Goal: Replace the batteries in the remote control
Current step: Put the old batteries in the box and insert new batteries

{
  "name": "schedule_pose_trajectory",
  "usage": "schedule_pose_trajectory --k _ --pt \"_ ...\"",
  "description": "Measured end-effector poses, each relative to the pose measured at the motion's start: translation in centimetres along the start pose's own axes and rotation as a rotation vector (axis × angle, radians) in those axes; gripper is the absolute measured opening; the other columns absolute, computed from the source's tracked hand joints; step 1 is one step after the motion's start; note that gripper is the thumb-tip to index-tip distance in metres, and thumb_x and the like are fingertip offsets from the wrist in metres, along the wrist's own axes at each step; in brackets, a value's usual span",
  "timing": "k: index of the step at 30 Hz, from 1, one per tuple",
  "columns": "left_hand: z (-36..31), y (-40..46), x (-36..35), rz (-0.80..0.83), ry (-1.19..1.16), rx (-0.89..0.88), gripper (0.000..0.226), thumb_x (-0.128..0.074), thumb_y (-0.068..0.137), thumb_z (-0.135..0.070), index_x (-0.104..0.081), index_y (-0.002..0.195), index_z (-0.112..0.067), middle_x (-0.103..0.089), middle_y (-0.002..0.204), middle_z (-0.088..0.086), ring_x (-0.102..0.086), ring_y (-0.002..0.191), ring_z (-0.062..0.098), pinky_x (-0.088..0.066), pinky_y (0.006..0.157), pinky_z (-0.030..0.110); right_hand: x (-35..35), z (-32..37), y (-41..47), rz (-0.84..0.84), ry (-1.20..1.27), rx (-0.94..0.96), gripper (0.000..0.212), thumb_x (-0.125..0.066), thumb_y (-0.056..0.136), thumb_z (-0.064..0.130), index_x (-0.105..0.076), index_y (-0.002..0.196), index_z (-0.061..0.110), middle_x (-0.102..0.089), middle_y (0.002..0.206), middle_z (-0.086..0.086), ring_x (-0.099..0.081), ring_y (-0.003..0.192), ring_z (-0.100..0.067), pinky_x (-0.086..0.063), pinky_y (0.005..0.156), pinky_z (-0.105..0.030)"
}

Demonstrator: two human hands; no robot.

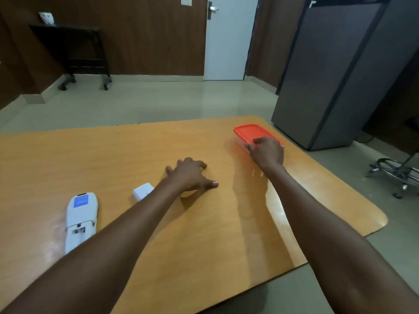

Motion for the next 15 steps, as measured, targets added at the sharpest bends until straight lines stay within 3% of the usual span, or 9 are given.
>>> schedule_pose_trajectory --k 9,15 --pt "-0.2 1.3 0.2 0.026 0.122 -0.004 0.088 -0.068 0.073 -0.075 -0.042 0.148 -0.036 -0.042 0.148 0.003 -0.041 0.137 0.027 -0.038 0.108 0.056 -4.1 -0.1 11.4 -0.036 -0.066 -0.064 0.036 -0.065 0.09 0.048 -0.075 0.108 0.018 -0.075 0.112 -0.008 -0.065 0.11 -0.03 -0.038 0.11 -0.051" --pt "-0.1 1.5 0.0 0.006 0.145 -0.027 0.089 -0.064 0.074 -0.077 -0.04 0.149 -0.036 -0.042 0.147 0.003 -0.041 0.136 0.027 -0.038 0.108 0.055 -5.4 -0.3 14.4 -0.026 -0.044 -0.07 0.034 -0.064 0.09 0.047 -0.075 0.101 0.017 -0.075 0.108 -0.011 -0.066 0.104 -0.032 -0.044 0.104 -0.052"
Point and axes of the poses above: each hand's wrist, its own y-axis towards the middle knuckle, its own x-axis out of the back of the hand, z = x × y, the point moved 5 cm from there along y, towards the middle knuckle
